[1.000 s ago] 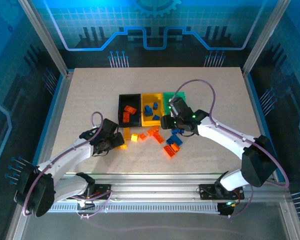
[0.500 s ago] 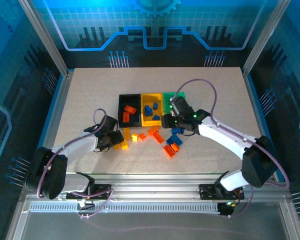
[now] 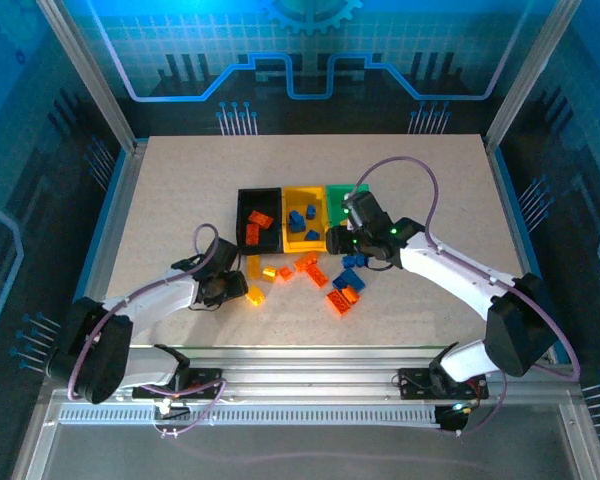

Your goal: Sort the legos into containers by color

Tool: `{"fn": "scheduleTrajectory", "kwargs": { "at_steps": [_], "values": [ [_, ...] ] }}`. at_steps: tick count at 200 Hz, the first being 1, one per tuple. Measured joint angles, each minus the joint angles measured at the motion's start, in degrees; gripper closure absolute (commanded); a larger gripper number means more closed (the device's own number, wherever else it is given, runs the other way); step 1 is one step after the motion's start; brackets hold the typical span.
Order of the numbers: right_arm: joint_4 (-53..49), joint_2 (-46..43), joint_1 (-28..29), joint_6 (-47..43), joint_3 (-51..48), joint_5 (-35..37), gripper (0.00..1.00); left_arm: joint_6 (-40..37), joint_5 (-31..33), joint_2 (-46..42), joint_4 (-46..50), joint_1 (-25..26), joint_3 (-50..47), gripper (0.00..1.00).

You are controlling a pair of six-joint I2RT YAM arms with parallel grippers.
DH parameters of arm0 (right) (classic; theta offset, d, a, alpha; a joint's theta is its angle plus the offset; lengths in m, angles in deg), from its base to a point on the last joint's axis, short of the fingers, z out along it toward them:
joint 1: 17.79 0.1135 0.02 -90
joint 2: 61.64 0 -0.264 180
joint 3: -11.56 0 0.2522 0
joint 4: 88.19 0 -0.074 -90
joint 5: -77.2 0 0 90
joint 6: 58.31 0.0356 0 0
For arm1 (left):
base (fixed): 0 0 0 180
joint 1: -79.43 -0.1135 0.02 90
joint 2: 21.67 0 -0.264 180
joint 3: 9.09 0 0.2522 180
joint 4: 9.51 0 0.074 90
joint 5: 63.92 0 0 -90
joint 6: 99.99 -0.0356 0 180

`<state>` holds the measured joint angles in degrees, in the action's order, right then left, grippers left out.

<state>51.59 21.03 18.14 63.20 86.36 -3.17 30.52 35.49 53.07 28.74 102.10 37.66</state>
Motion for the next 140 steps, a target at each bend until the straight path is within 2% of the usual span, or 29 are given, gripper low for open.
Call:
{"fn": "scheduleTrajectory", "kwargs": {
  "at_steps": [40, 79, 110, 140],
  "values": [
    [0.1, -0.8, -0.1, 0.0, -0.6, 0.0, 0.41, -0.3, 1.7, 3.6, 1.0, 0.0, 2.1, 0.59],
    [0.2, -2.1, -1.1, 0.0, -1.2, 0.0, 0.41, -0.6, 2.4, 2.6, 2.2, 1.0, 2.7, 0.66],
    [0.5, -4.4, -2.4, 0.6, -3.3, 0.1, 0.41, -0.6, 3.2, 0.5, 5.5, 7.0, 8.4, 0.66],
    [0.3, -8.5, -4.9, 1.1, -7.0, 0.5, 0.41, -0.6, 3.8, 3.4, 6.8, 14.4, 20.5, 0.66]
  ]
}}
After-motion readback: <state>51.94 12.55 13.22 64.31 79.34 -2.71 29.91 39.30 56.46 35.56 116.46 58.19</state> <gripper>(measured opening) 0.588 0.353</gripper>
